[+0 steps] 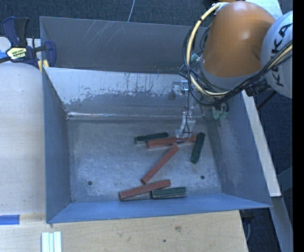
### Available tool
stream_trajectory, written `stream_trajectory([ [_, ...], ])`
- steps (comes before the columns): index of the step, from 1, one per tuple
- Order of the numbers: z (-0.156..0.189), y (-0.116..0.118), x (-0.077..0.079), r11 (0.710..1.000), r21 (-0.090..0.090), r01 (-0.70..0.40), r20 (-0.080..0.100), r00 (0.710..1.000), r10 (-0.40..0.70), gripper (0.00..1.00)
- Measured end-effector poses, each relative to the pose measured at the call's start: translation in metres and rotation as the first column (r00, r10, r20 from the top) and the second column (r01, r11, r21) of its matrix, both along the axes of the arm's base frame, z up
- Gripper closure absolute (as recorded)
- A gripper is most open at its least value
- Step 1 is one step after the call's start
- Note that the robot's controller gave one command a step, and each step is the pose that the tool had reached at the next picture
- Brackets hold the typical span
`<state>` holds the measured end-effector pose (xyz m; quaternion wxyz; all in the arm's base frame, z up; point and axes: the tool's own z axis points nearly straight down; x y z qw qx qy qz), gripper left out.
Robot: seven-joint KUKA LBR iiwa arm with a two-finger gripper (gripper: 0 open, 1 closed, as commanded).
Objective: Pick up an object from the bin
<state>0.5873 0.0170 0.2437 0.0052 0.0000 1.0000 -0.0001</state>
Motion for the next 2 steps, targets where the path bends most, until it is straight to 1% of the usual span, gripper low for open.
stream_trajectory([
  [1,-0.07,0.017,0.014,1.0,0.001,-0.002,-0.002,1.0,0.002,0.0],
  [2,-0.091,0.02,0.013,1.0,0.002,0.004,-0.006,1.0,-0.004,0.0],
])
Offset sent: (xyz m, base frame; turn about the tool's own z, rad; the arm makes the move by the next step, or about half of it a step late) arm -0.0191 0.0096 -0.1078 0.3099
